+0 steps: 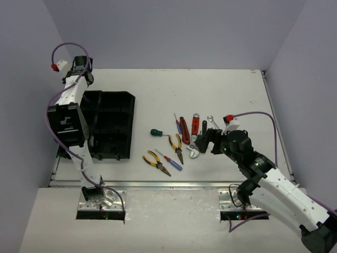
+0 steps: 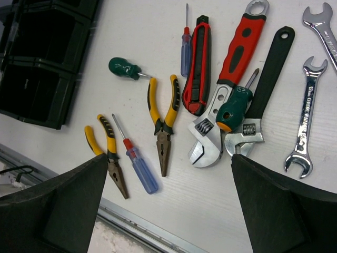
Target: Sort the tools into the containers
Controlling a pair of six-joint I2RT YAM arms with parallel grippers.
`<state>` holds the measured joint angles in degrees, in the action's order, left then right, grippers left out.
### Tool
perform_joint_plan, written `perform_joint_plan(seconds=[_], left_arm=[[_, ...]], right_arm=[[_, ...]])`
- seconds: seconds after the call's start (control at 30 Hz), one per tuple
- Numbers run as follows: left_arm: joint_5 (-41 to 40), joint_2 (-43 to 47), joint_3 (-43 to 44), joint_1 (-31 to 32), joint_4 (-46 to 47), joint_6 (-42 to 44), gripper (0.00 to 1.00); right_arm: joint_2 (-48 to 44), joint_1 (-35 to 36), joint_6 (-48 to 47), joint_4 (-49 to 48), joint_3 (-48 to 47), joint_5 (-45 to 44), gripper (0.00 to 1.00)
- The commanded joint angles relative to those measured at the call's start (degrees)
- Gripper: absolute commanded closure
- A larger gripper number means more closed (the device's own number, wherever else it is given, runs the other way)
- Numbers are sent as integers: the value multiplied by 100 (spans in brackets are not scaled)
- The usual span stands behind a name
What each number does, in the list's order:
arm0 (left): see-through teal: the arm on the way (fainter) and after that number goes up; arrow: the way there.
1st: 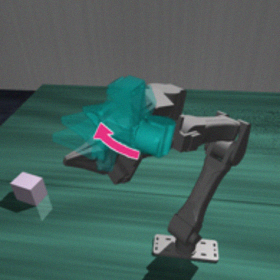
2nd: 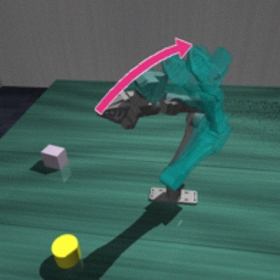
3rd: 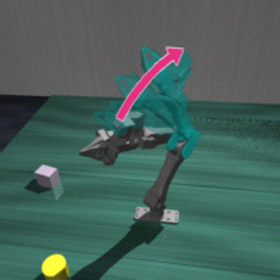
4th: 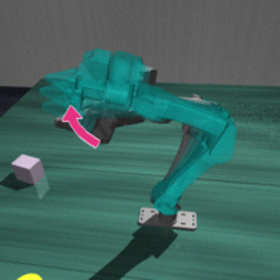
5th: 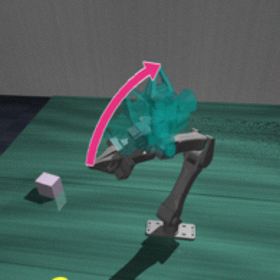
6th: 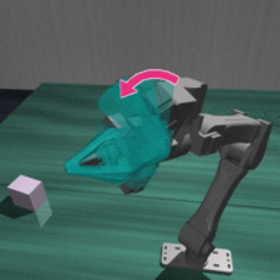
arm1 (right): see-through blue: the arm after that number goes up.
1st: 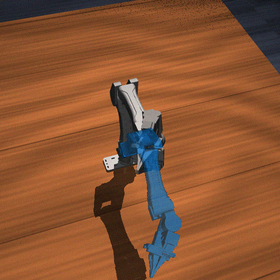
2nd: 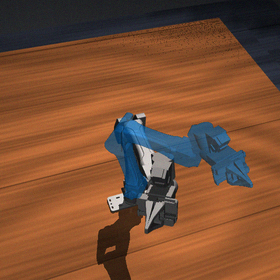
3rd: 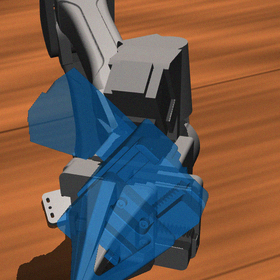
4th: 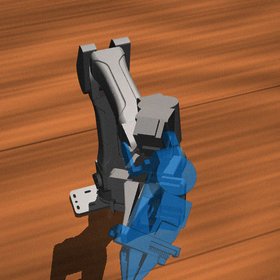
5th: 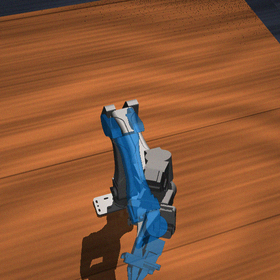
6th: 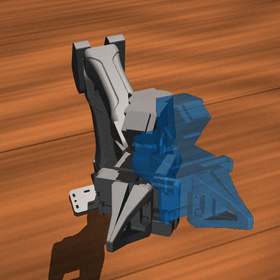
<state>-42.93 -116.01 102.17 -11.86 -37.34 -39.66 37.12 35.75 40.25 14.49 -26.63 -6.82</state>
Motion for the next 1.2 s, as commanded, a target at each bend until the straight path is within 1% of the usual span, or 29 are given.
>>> perform_joint_plan(seconds=[0.0,0.03,0.07,0.1,0.13,0.17,0.2,0.23,0.37,0.47,0.5,0.53,0.6,0.63,0.67,0.7,0.73,0.8,0.83,0.93,1.0,1.07,1.13,1.17], left_arm=[[373,91,46,-106,138,-26,100],[408,78,48,-106,122,-27,100],[638,32,57,-106,140,45,91],[883,-28,123,-109,122,101,77],[976,-75,241,-113,32,72,55],[1072,-122,327,-106,-145,-16,16],[1107,-86,387,-106,-418,-111,5],[1168,62,362,-106,-487,-194,0],[1612,849,-203,-105,-331,-258,0],[1879,1794,-624,-103,-260,-376,0],[2082,2315,-992,-96,-82,-389,0],[2325,2881,-1457,-89,181,-369,0],[2699,3766,-2590,-44,579,-356,0],[2859,4158,-2945,-35,795,-321,0],[3010,4574,-2971,-27,931,-285,0],[3293,5329,-3619,-18,1239,-205,0],[3404,5645,-4117,-18,1350,-96,0],[3650,6443,-4657,-9,1456,376,0],[3801,6713,-4770,-3,1396,481,0],[4169,7400,-5428,194,1263,1003,0],[4266,7626,-5735,468,1233,1210,0],[4231,7781,-5832,725,1116,1483,0],[4053,7814,-5865,935,1053,1488,0],[4187,7790,-5867,982,1087,1499,0]], right_arm=[[350,2,-39,-219,8,28,1],[400,2,-35,-227,0,32,1],[502,-2,-26,-250,-46,41,1],[688,-6,-11,-271,-103,24,1],[885,-6,13,-253,-142,-42,1],[1028,-6,102,-169,-207,-152,1],[1209,-5,277,-97,-311,-288,1],[1504,2,347,-24,-380,-427,1],[2391,-5,530,2,-890,-527,1],[3344,-3,480,107,-1368,-584,1],[3795,2,457,301,-1808,-608,2],[4214,2,457,530,-2127,-641,7],[4650,21,473,710,-2445,-604,15],[4773,39,454,673,-2523,-497,20],[4859,65,399,575,-2558,-350,25],[4931,113,246,363,-2597,-175,30],[5049,255,186,336,-2722,-15,37],[5234,641,-147,388,-2951,-73,42],[5296,847,-441,354,-3027,-46,42],[5503,1370,-1341,38,-2977,482,44],[5566,1781,-1950,-135,-2867,462,44],[5723,2013,-2205,-67,-2904,272,44],[5877,2107,-2247,28,-2980,201,44],[6028,2145,-2306,56,-3027,204,46]])
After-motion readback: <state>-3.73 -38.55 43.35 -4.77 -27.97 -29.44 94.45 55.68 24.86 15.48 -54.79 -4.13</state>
